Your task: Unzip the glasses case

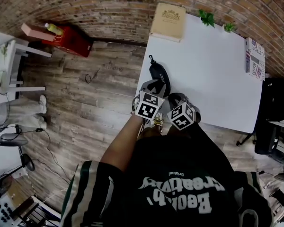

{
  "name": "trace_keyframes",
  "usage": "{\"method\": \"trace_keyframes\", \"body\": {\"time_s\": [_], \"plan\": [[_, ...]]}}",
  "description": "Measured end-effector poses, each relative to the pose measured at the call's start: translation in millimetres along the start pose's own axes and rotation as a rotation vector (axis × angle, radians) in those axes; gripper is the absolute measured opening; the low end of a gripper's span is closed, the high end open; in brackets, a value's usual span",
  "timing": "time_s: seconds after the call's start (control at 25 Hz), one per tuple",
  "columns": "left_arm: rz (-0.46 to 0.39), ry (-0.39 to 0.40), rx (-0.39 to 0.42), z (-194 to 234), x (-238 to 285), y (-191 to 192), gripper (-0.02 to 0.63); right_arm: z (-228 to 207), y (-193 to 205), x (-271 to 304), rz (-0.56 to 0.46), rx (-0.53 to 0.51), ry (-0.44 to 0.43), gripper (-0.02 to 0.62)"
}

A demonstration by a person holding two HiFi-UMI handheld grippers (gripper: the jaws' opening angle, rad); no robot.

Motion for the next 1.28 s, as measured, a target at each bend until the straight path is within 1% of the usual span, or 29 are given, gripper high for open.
{"method": "trace_keyframes", "body": {"time_s": [0.52,0.72,1.28], "plan": [[-0.008,0.015,0.008,0,4,2,0.104,-11,-2,1,0.016,-0.053,0.055,0.015],[0.005,0.022,0.003,2,4,2,0.104,-16,-6,3,0.022,-0.076,0.068,0.015],[0.011,0.04,0.002,4,5,0,0.104,-36,-21,10,0.038,-0.203,0.082,0.015]]}}
Point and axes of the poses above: the fingertips, and each gripper's own axes: x forward along the fingers, z to its left, y out of its underside, the point moved 10 cm from there along -x, backward along the fingers, and after that the axes turned 6 degrees about z, right-handed, at the moved point
